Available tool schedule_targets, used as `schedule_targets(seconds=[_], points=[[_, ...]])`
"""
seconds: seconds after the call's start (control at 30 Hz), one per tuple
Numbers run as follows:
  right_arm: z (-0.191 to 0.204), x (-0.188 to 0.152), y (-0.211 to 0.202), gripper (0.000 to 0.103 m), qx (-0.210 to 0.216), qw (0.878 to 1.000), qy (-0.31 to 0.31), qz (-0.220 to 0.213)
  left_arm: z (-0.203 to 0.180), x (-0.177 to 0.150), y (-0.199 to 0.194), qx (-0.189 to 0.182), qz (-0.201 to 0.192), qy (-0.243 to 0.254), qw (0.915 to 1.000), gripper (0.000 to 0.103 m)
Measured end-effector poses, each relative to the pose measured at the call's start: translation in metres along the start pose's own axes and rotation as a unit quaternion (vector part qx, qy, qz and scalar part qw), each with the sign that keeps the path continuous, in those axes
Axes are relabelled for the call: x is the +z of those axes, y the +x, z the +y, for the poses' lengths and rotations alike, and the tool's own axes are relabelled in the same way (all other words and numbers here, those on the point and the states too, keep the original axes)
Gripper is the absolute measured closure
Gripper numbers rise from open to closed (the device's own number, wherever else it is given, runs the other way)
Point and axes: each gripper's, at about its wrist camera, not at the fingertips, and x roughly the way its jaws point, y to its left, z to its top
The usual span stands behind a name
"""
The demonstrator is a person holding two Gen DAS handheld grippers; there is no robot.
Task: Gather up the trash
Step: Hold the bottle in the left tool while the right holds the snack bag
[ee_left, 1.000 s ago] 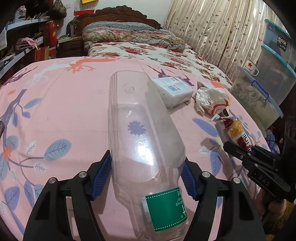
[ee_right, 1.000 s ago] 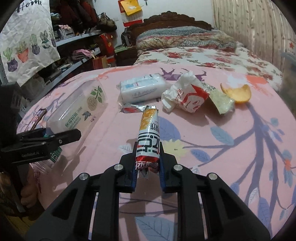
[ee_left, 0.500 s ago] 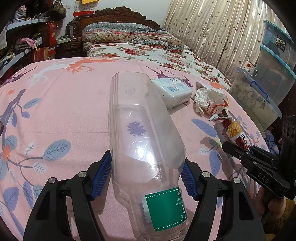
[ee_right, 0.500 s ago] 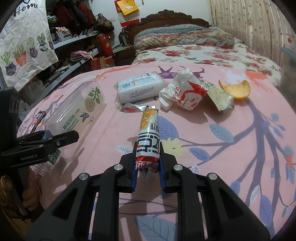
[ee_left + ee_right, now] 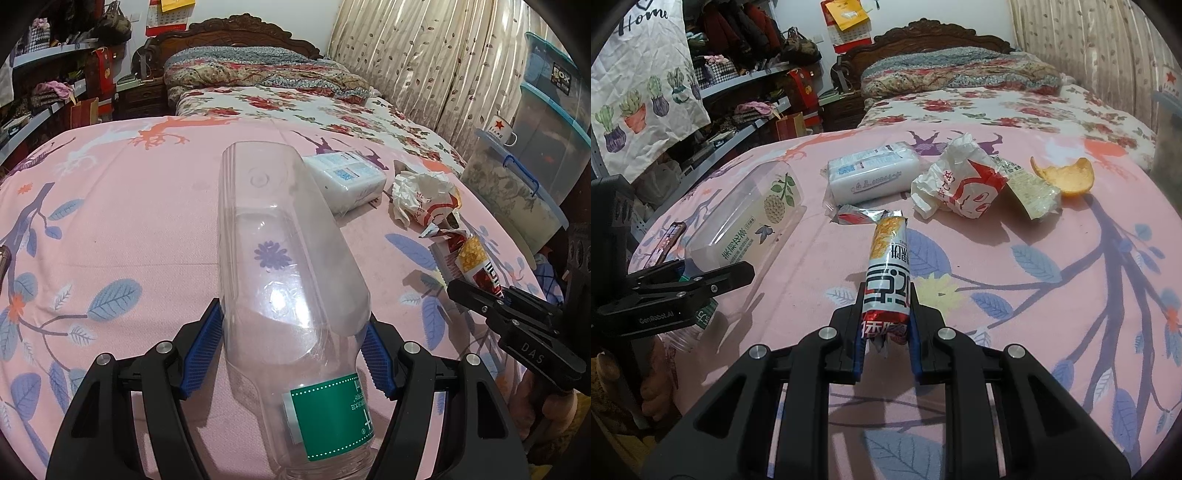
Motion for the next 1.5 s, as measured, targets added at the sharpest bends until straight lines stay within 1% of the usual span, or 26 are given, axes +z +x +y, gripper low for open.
schedule_targets(seconds=[1.5], points=[[-0.0035,-0.0009,-0.0009,0.082,0.002,1.000,0.001,-0.001,-0.0033,-0.0001,0.0004,0.002,0.000,0.002,1.0000,0.037]])
